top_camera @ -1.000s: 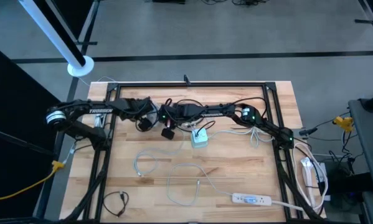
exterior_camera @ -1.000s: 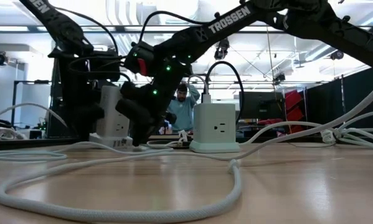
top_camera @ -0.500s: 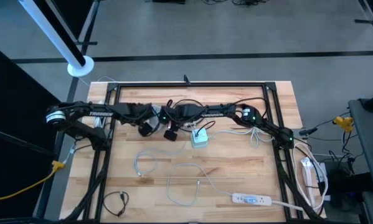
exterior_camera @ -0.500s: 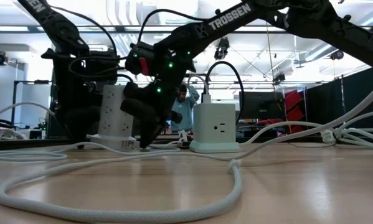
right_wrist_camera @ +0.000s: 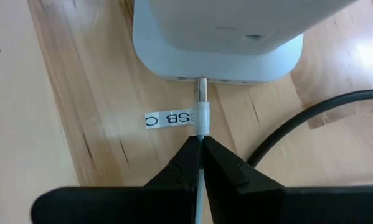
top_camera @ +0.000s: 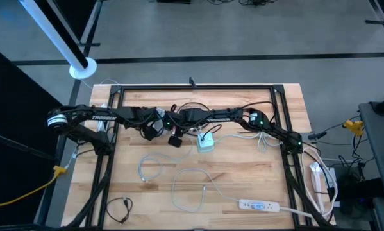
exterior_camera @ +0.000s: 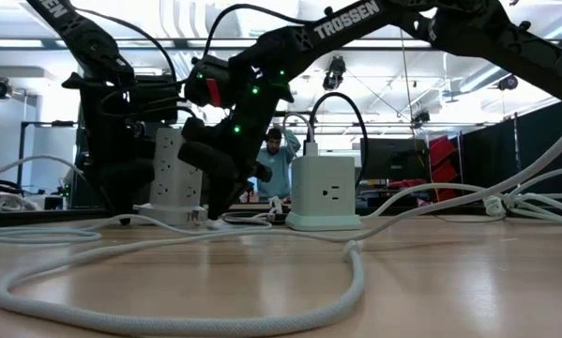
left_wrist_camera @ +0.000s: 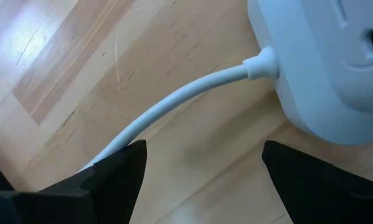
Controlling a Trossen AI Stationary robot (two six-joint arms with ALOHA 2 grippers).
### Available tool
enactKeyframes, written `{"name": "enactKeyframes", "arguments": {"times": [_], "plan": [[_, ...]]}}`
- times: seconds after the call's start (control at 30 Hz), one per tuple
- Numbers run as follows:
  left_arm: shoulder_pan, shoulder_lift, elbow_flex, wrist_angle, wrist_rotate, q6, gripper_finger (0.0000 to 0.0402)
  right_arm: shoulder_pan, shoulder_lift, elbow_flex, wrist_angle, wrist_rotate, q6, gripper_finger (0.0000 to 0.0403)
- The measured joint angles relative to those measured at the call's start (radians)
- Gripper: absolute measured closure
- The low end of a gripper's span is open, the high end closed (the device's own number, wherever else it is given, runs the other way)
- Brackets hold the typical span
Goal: Insert USB
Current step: Insert the light blue charger cable into the top white outlet extension
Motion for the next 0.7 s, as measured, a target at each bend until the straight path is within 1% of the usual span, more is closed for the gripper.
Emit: {"name": "enactKeyframes", "arguments": {"times": [0.4, 0.5, 0.7], "plan": [[0.0, -0.005, 0.0, 0.004, -0.005, 0.003, 0.0088, -0.002, 0.013, 0.0, -0.004, 0.028, -0.018, 0.0403], [-0.001, -0.029, 0.0, 0.013, -0.028, 0.011, 0.0088, -0.002, 0.02, 0.001, -0.005, 0.034, -0.034, 0.0403], [-0.002, -0.093, -0.004, 0.017, -0.031, 0.021, 0.0088, -0.002, 0.024, 0.001, 0.027, 0.036, -0.039, 0.0403]]}}
